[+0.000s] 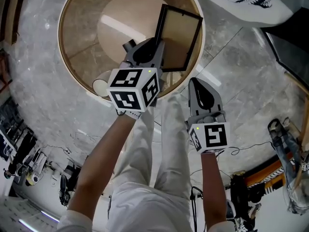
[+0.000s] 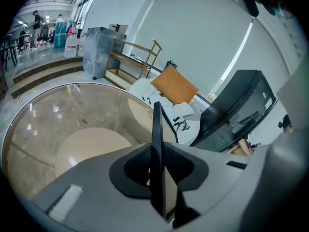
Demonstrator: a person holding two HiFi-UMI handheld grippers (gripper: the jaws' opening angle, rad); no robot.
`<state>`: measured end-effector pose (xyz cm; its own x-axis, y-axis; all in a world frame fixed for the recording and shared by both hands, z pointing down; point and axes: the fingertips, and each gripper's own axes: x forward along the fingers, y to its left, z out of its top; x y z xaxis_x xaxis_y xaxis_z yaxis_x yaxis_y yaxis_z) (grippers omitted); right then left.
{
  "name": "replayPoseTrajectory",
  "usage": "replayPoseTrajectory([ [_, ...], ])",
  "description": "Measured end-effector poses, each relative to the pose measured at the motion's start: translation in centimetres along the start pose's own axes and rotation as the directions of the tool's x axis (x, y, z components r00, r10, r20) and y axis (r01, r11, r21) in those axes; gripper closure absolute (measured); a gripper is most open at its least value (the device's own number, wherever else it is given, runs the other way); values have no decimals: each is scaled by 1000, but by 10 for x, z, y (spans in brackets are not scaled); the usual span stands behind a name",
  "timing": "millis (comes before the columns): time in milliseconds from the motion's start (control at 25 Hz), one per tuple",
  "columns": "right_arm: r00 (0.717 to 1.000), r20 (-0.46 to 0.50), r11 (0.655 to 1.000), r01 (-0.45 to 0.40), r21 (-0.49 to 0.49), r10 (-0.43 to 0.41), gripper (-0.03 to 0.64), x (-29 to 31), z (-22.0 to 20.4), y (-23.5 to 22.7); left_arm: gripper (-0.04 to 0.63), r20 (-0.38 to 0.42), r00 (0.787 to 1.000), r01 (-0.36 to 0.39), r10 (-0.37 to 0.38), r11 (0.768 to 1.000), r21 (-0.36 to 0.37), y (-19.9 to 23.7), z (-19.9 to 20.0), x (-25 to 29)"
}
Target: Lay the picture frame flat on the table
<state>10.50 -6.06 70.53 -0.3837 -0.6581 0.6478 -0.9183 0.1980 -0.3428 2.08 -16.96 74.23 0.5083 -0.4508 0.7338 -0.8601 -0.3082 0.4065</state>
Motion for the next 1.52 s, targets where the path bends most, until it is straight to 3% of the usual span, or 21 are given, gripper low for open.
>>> replayPoseTrajectory([
  [240, 1000, -3, 1000, -5, -2, 5, 612, 1, 0, 3, 503, -8, 999, -50, 50, 998, 46, 14, 0, 4],
  [480, 1000, -7, 1000, -20, -13, 20, 612, 2, -3, 7, 503, -36, 989, -142, 147, 984, 109, 29, -3, 11],
  [800, 1000, -6, 1000, -22, -2, 22, 612, 6, -4, 13, 499, -78, 982, -163, 171, 981, 104, 45, -13, 25],
  [880, 1000, -7, 1000, -21, 2, 21, 612, 7, -4, 13, 550, -90, 976, -188, 199, 975, 116, 52, -15, 26],
  [960, 1000, -5, 1000, -22, -1, 22, 611, 7, -3, 14, 551, -90, 972, -206, 217, 972, 115, 58, -14, 24],
  [1120, 1000, -1, 1000, -25, -11, 25, 611, 3, -1, 17, 551, -73, 973, -214, 220, 973, 89, 59, -10, 10],
  [1520, 1000, 27, 999, -4, -39, 5, 611, -22, 33, 29, 579, -56, 980, -186, 193, 976, 109, 34, 2, -50],
])
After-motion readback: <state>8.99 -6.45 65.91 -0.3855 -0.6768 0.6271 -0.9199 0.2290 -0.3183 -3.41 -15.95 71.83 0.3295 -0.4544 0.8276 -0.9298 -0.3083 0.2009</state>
